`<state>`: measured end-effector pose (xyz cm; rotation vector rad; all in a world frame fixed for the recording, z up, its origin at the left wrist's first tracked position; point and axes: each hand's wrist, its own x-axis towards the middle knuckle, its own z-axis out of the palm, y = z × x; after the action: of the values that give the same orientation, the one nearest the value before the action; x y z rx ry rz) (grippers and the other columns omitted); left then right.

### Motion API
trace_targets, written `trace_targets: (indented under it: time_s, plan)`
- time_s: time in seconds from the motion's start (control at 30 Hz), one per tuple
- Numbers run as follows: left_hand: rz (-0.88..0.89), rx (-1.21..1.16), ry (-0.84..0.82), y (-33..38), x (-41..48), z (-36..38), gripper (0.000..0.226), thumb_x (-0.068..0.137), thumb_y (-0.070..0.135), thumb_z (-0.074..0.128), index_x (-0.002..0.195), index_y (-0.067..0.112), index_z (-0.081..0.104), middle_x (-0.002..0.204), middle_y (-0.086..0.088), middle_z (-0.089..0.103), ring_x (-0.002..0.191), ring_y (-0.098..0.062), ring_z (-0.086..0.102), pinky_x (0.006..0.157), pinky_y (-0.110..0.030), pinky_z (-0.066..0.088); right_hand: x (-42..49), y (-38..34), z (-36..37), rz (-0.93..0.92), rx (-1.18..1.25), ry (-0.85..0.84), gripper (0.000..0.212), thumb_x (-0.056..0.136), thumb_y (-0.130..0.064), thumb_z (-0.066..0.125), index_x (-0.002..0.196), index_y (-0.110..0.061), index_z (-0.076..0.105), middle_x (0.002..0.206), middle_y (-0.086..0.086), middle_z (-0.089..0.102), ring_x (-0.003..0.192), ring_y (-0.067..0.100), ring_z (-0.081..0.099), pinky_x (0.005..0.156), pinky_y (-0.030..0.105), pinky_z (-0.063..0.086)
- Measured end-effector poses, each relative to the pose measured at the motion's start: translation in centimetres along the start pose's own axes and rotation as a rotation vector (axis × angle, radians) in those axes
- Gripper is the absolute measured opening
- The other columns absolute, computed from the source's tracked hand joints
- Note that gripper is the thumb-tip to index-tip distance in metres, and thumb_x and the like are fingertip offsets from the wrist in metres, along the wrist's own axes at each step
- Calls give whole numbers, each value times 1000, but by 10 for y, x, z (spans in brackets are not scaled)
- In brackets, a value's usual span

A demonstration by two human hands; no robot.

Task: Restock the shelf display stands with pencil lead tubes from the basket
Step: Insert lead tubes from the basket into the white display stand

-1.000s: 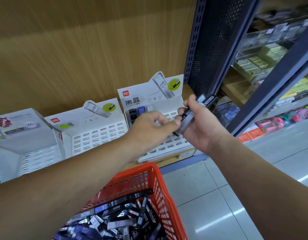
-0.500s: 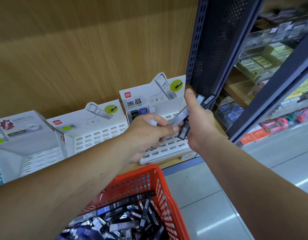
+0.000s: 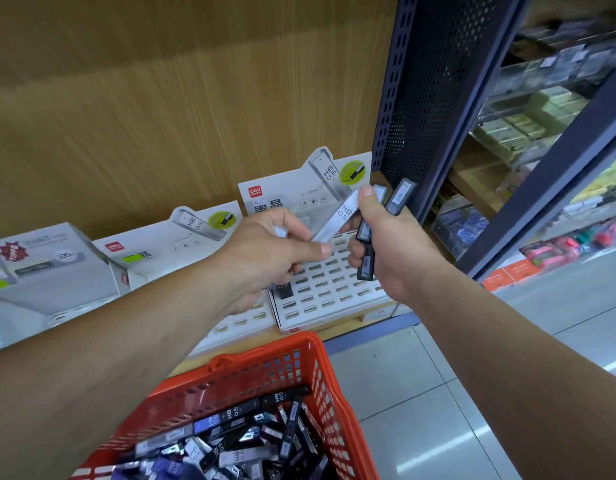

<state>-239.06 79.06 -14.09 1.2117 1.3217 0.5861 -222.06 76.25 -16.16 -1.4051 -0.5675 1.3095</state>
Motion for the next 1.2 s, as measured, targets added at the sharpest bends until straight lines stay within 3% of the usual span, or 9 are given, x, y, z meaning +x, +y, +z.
trace_targets:
  time_s: [0.13, 0.3, 0.37, 0.47, 0.57, 0.63, 0.73, 0.93, 1.2]
  plan:
    - [100, 90, -23, 5, 3, 2, 30, 76, 31, 90, 100, 22, 75, 71, 9, 69, 56, -7, 54, 47, -21, 38, -1, 3, 2, -43, -116, -25, 40, 102, -51, 57, 93, -12, 64, 69, 1, 59, 51, 18, 45, 57, 37, 43]
    - [307, 325, -53, 12, 9, -1, 40, 85, 24, 84, 120, 35, 66, 82, 6, 72, 69, -5, 67, 71, -24, 49, -4, 4, 9, -57, -149, -92, 35, 102, -49, 58, 94, -15, 63, 61, -5, 59, 50, 18, 46, 59, 38, 44]
    - [386, 404, -49, 13, 12, -4, 48, 91, 23, 78, 132, 40, 59, 83, 5, 69, 67, -9, 64, 69, -24, 48, -3, 4, 8, -52, -135, -53, 40, 103, -50, 56, 93, -13, 66, 65, -2, 62, 49, 17, 45, 56, 36, 44]
    - [485, 445, 40, 16, 22, -9, 29, 96, 15, 69, 119, 30, 62, 80, 1, 61, 63, -20, 69, 60, -29, 53, 2, 8, 0, -54, -186, 34, 45, 104, -51, 54, 93, -10, 69, 71, 2, 66, 49, 17, 46, 50, 31, 43]
    - [532, 428, 137, 10, 32, -11, 12, 92, 14, 71, 99, 19, 63, 82, -7, 68, 69, -29, 71, 64, -37, 58, 3, 21, -7, 3, -242, 46, 47, 103, -52, 55, 91, -9, 70, 82, 7, 76, 48, 18, 48, 53, 34, 46]
    - [546, 488, 140, 1, 37, -11, 10, 90, 14, 74, 91, 20, 66, 80, 4, 70, 71, -19, 70, 65, -33, 56, 1, 27, -11, 68, -280, 46, 51, 100, -59, 55, 92, -12, 74, 76, 16, 72, 50, 21, 50, 61, 37, 49]
    - [501, 491, 128, -15, 41, -15, 11, 87, 9, 78, 84, 18, 72, 68, 19, 66, 60, 2, 58, 62, -18, 47, -1, 32, -15, 119, -310, 23, 51, 98, -63, 55, 95, -16, 76, 69, 10, 61, 56, 21, 52, 65, 38, 50]
    - [497, 580, 182, -17, 38, -20, 10, 85, 17, 84, 89, 19, 75, 74, 10, 67, 57, 6, 53, 55, -5, 40, -1, 39, -20, 115, -310, -4, 47, 100, -56, 57, 98, -12, 74, 72, 9, 60, 59, 20, 53, 59, 36, 48]
    - [521, 596, 269, -21, 47, -12, 11, 86, 20, 82, 92, 23, 74, 72, 4, 71, 60, -8, 58, 68, -31, 57, -2, 39, -23, 117, -317, -33, 48, 100, -56, 58, 99, -11, 74, 77, 12, 61, 62, 23, 54, 62, 37, 49]
